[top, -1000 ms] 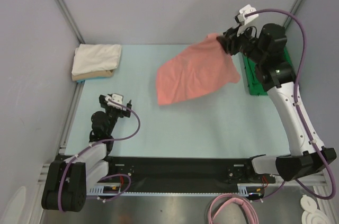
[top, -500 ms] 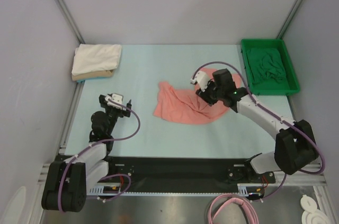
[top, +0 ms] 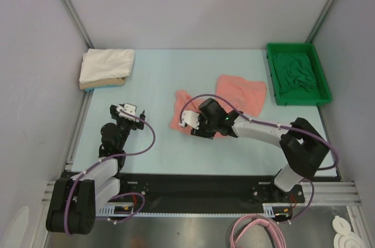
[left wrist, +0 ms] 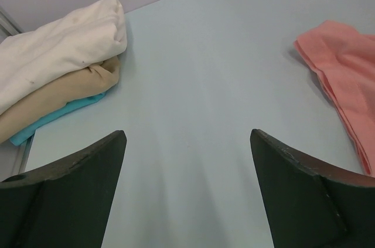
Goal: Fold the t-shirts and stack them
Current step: Flatten the tshirt out
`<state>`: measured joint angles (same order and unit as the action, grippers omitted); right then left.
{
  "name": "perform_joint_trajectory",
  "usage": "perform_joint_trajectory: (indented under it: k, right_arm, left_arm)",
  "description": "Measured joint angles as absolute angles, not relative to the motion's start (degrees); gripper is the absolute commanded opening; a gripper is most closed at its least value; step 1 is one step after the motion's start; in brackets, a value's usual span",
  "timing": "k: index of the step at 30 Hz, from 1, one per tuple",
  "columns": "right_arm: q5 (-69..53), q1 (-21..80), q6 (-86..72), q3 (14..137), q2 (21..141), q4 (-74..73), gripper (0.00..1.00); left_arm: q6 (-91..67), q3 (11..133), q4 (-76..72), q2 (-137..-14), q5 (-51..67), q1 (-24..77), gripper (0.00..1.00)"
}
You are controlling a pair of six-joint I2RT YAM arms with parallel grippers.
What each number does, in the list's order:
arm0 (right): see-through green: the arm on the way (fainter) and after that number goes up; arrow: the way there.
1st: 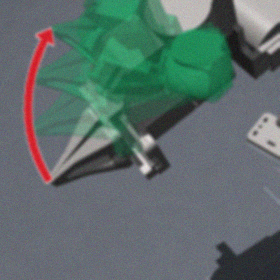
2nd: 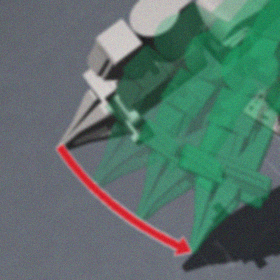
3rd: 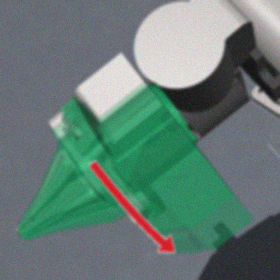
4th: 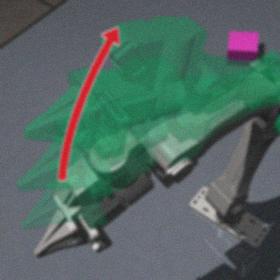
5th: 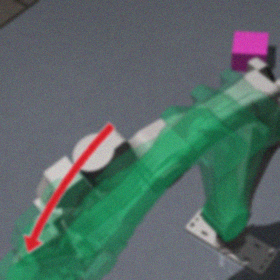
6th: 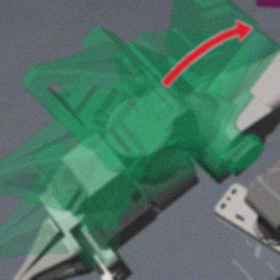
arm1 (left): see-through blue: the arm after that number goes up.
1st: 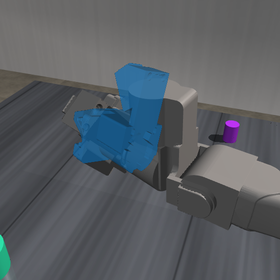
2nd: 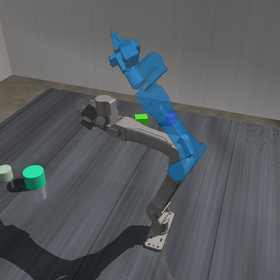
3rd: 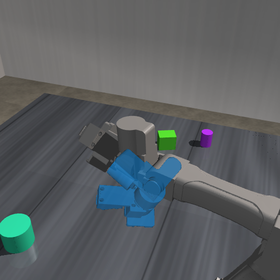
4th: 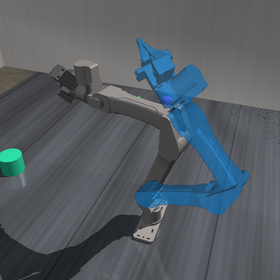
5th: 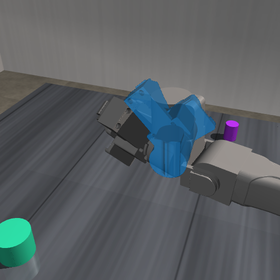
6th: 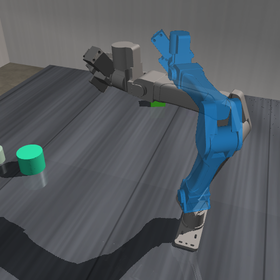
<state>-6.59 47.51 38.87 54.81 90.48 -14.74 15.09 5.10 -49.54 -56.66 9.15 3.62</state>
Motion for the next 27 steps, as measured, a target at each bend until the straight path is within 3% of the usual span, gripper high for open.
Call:
perform_joint_trajectory:
  k: [8,18,27]
  right_arm:
    - [-3.49,54.85,39.03,65.54,101.65,-13.8,0.5]
    - [-1.32,55.94,38.17,68.55,107.92,-12.82,0.51]
    - [-0.38,47.83,37.39,62.57,100.36,-11.33,0.51]
  left_arm:
    - [15.09,5.1,-49.58,-55.96,9.15,3.62,0.93]
    - [15.09,5.1,-49.58,-55.96,9.15,3.62,0.93]
    - [15.38,5.1,-49.54,-55.44,9.82,3.62,0.9]
